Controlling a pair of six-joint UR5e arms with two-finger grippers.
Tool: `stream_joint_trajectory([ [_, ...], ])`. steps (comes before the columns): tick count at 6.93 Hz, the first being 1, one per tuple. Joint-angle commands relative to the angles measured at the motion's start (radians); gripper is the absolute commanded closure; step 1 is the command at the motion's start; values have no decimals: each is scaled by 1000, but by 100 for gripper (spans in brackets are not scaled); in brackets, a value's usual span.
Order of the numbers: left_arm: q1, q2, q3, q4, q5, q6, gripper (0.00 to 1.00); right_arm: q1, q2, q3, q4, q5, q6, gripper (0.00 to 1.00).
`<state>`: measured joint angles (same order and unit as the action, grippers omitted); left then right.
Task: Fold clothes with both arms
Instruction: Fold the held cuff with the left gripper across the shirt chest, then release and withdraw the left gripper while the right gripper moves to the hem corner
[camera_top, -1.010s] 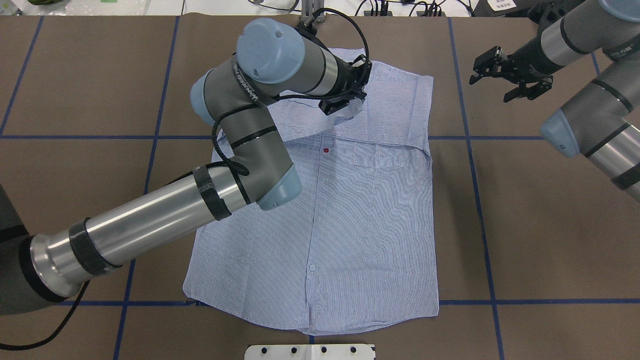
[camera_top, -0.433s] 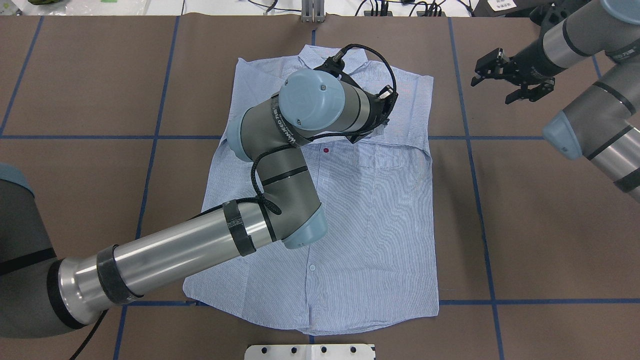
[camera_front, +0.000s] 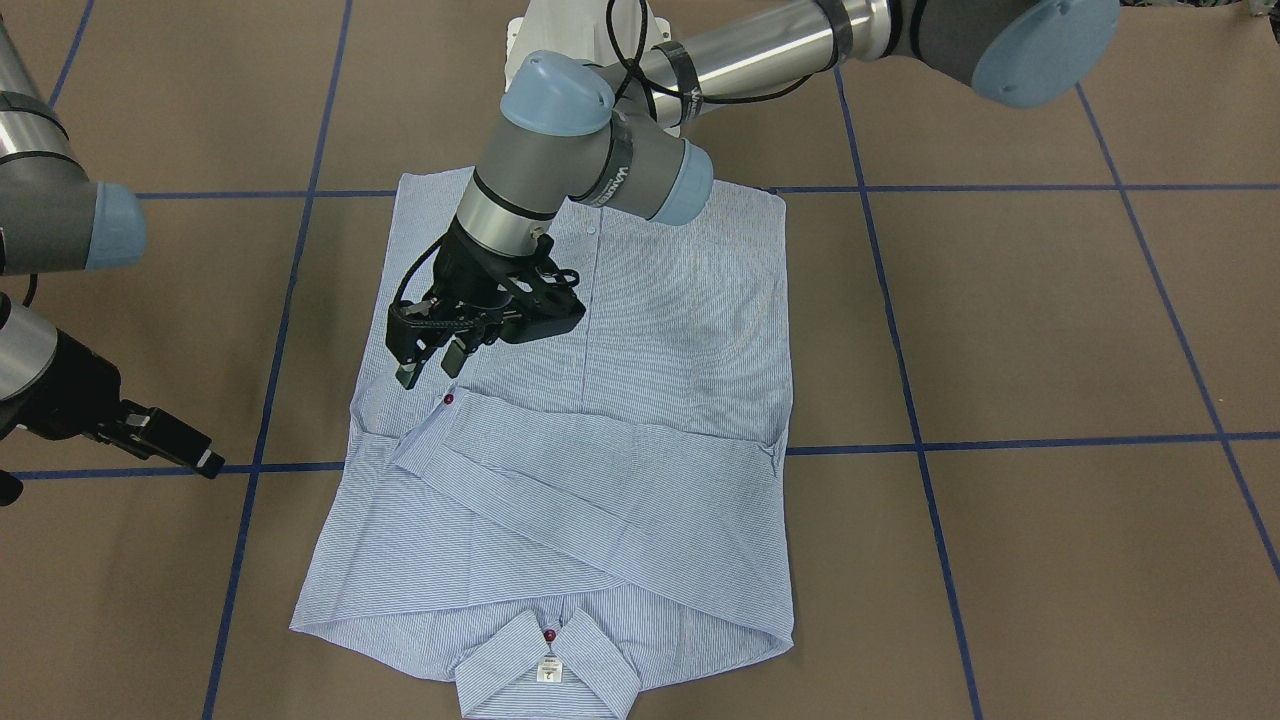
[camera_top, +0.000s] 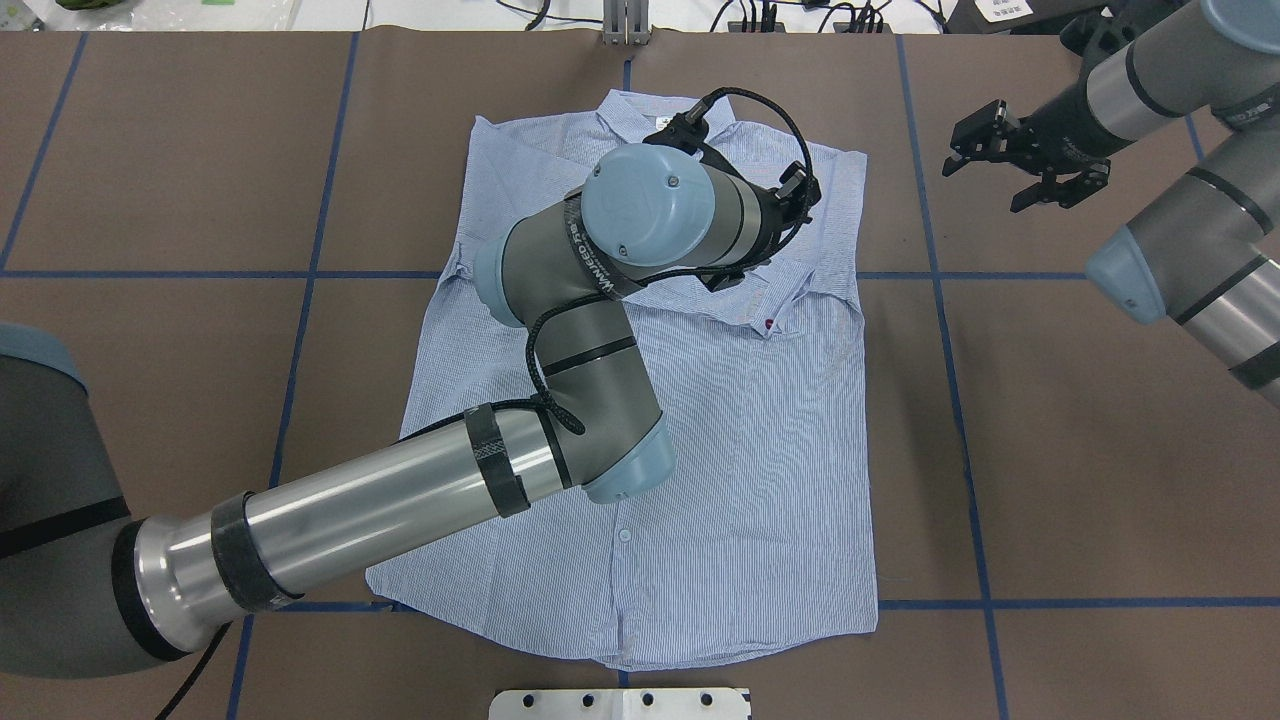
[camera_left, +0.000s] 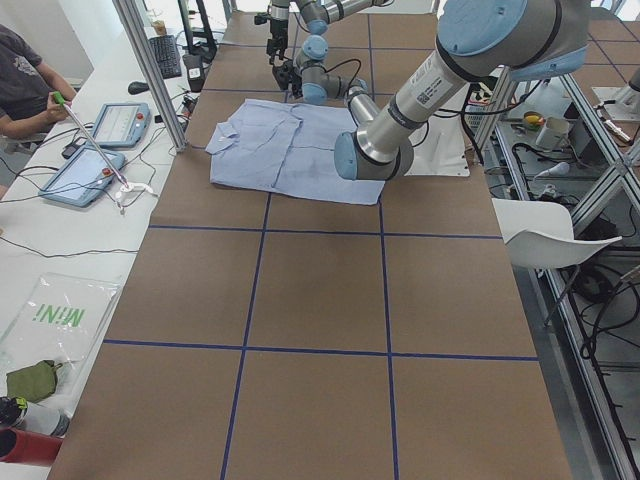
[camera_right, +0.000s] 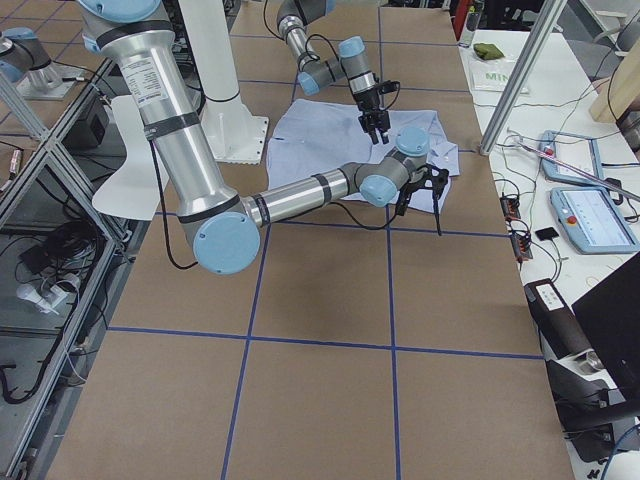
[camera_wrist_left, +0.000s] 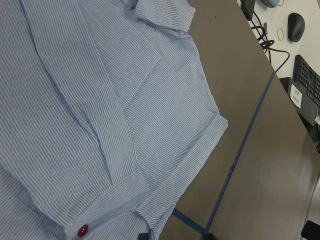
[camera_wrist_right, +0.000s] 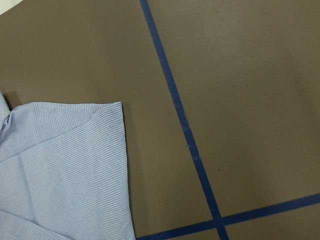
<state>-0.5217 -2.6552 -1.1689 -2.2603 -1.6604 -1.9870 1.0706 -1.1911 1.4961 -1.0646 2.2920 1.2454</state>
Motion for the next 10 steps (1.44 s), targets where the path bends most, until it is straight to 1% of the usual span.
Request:
stream_joint_trajectory([
  [1,-4,102,-163,62,-7,87,25,-103,-27,85,0,-29,91,0],
  [2,-4,276,-380,108,-30,199,25,-210,-37,190,-5,-146,282,0],
  [3,-12,425,-534,119,-71,302,26,-348,-120,329,-9,-263,442,0],
  [4,-32,514,-619,117,-73,430,27,-489,-209,455,-15,-404,580,0],
  [5,-90,573,-646,117,-105,535,27,-662,-316,563,-15,-566,720,0],
  [6,-134,599,-646,116,-155,581,27,-778,-364,605,-17,-671,829,1],
  [7,-144,606,-646,116,-162,586,27,-858,-378,607,-37,-730,912,1],
  [8,-152,606,-644,116,-160,586,27,-923,-381,607,-111,-767,965,2],
  [9,-152,607,-644,116,-160,585,27,-969,-386,602,-121,-798,1027,5],
  [10,-150,607,-643,117,-160,583,27,-998,-407,601,-121,-834,1039,6],
])
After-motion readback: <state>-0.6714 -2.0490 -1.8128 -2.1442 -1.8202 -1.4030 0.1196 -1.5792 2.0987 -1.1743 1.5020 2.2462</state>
